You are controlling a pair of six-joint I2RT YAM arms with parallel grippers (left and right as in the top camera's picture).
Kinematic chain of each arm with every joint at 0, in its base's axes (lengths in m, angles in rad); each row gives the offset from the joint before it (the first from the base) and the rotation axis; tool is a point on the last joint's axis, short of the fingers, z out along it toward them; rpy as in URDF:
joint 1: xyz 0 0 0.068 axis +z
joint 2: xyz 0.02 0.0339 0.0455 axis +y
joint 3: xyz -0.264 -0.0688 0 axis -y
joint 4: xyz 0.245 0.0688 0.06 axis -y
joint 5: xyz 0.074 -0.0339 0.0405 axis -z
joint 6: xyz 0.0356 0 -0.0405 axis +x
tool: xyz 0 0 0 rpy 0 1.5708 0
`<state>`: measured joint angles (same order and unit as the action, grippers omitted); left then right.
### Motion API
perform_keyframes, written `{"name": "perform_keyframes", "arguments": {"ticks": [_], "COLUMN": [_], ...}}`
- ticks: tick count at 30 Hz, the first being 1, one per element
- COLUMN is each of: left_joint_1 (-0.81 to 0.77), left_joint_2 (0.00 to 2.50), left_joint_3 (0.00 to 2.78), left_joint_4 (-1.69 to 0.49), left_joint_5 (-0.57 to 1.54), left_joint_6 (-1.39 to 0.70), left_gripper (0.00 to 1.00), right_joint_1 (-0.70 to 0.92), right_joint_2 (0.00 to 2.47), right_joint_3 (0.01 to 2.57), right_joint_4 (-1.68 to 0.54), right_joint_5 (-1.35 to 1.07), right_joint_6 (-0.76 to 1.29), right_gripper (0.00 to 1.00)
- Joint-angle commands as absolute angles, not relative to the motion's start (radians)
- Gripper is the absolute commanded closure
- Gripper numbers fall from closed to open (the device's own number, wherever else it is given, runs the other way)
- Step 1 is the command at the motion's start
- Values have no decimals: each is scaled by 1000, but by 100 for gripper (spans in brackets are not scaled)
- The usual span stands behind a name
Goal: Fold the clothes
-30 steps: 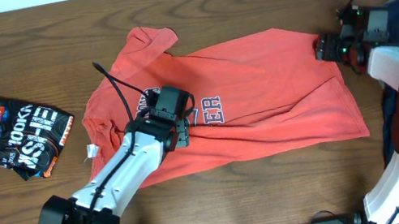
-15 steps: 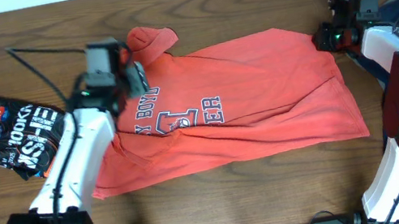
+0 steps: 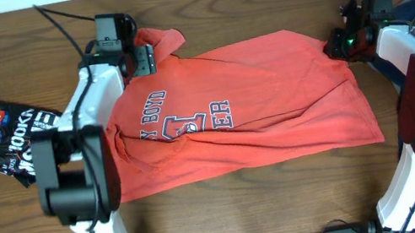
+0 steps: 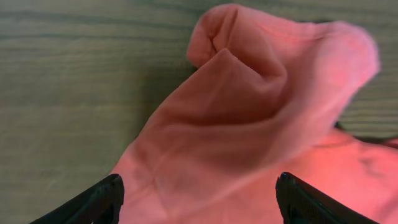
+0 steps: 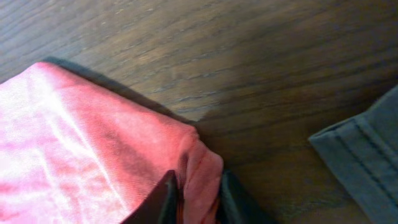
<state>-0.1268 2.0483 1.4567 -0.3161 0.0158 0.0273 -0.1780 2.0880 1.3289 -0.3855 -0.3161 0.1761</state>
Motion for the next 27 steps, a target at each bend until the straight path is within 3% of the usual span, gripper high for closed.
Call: {"name": "perform_keyframes", "arguments": {"ticks": [1,11,13,18,23,27], "left_joint_1": [-155,-172,-172,-172,-172,-172], "left_joint_2": [2084,2166,2171,2172,2172,2149], "left_joint_3": [1489,1489,1489,1489,1489,1489], "left_joint_4": [-278,-176,-176,-173,-182,-212], "left_joint_5": [-8,-80,-80,-80,-80,-80], "left_joint_6": [155,165,164,165,163,155], "left_gripper": [20,22,29,56,92,94], "right_joint_1": [-154,-154,-154,-154,-154,-154], "right_joint_2": [2108,2108,2108,2108,2108,2108], "right_joint_3": [1327,1327,1327,1327,1327,1327], "right_joint_4": [-413,-439,-440,-442,-443,-444], "right_joint_5": [-307,-295,-295,-294,-290,-273], "right_joint_6": [179,179,179,179,179,179], "right_gripper": [75,74,74,75,75,78]}}
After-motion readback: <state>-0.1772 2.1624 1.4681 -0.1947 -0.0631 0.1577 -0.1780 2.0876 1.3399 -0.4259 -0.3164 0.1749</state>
